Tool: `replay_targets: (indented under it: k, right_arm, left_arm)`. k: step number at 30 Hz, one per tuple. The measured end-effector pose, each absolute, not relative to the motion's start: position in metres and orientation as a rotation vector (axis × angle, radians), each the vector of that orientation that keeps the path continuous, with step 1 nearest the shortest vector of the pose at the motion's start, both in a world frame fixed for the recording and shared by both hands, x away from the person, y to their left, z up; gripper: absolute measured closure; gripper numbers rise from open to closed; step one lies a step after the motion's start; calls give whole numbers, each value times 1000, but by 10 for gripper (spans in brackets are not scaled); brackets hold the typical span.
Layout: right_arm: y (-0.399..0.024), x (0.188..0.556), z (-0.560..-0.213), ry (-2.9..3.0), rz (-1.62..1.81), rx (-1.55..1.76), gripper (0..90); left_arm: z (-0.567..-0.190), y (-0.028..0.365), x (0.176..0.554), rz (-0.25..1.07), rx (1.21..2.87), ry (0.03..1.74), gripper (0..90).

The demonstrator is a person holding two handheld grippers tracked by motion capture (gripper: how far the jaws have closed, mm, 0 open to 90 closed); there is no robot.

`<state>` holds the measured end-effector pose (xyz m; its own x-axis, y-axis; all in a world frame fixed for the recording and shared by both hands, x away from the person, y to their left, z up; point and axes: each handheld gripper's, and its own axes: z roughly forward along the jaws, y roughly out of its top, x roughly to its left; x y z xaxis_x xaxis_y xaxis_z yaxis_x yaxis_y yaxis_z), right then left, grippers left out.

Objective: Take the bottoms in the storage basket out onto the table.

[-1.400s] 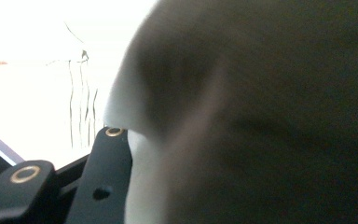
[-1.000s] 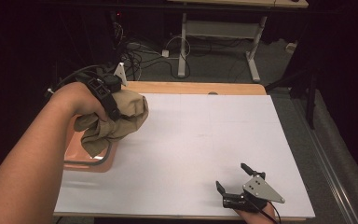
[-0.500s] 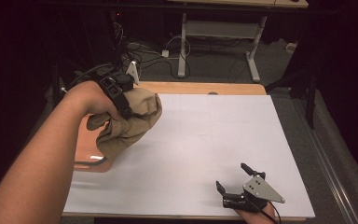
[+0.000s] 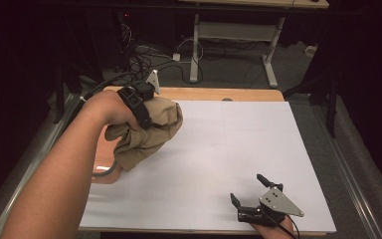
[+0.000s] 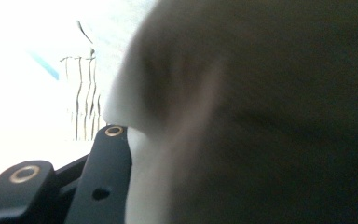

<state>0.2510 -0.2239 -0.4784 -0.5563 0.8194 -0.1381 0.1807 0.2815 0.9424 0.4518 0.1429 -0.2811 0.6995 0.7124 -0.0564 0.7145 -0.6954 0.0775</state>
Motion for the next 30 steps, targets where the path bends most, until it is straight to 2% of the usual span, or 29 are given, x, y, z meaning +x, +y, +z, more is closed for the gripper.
replay_targets:
  k: [16,30]
  right_arm:
    - [-224,251,-479,1921,1294,896,4]
    - [-225,251,-478,1918,1296,894,4]
  left_arm:
    - [-304,114,454,-74,2816,1090,588]
    - [-322,98,457,-55,2787,1061,586]
